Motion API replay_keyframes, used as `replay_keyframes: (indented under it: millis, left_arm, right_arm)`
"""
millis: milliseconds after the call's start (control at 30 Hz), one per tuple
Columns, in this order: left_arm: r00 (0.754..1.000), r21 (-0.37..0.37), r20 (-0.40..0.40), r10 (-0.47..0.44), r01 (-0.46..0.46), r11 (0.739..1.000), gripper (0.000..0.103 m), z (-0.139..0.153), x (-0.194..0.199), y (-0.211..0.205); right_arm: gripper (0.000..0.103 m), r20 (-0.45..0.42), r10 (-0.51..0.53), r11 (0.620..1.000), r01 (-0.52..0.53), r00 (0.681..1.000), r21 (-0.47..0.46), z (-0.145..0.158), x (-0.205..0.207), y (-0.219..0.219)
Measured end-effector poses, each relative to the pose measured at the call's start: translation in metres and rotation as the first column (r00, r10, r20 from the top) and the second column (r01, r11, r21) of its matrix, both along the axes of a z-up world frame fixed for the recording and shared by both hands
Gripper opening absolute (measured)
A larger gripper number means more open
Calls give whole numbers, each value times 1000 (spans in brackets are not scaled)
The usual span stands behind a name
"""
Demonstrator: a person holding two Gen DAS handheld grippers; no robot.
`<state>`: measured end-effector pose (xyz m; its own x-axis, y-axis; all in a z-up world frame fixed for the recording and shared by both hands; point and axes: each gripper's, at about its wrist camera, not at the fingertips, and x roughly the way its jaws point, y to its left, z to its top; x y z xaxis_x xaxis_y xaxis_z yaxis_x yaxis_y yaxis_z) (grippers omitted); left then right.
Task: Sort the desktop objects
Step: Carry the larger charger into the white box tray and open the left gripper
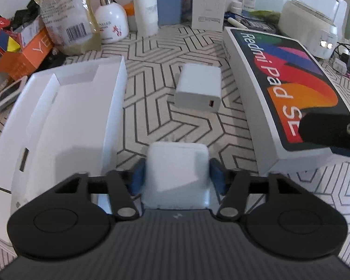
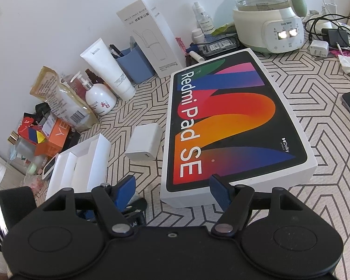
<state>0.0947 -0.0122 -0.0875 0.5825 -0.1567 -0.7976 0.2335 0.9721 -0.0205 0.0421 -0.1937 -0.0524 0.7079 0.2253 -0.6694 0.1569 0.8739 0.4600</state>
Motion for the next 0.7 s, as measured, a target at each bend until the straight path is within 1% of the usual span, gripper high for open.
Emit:
replay_keyframes:
  millis: [100,233,267,367,467,533,567,633,700]
  left_arm:
    - [1000,-50,-21,-3,2,999,54,0,-2,2]
    - [1000,-21,0,-7,7,1000,54,3,-7,-1]
    - [1000,-24,6,-6,6,1000,54,4,-8,0]
    - [1000,-68,16,3,-1,998,54,12,-10,8]
    - [999,-122,42,0,5,993,54,26,-17,23]
    - [997,-187,82,5,11,982,54,38,-27,42]
    - [995,-204,99,14,7,979,54,42,-30,49]
    - [991,-208,125,48,-21,978,54,48,-33,62]
    - [987,-192,141,80,-52,980,54,51,-31,73]
  right_arm:
    - [75,0,-2,1000,2,1000,6,0,0,-1]
    - [75,-3,1,1000,-1,1000,5,-1,0,0]
    - [75,-3,3,1000,-3,1000,4,-1,0,0]
    - [75,1,0,1000,0,1000,6,0,-1,0]
    - [75,0,-3,1000,3,1000,12,0,-1,-1]
    - [75,-2,-4,1000,4,1000,22,-1,0,-3]
    - [75,-2,-3,1000,3,1000,30,-1,0,-3]
    - [75,0,7,998,-7,1000,56,0,-1,-3]
    - [75,5,19,998,-20,1000,63,1,-1,-1]
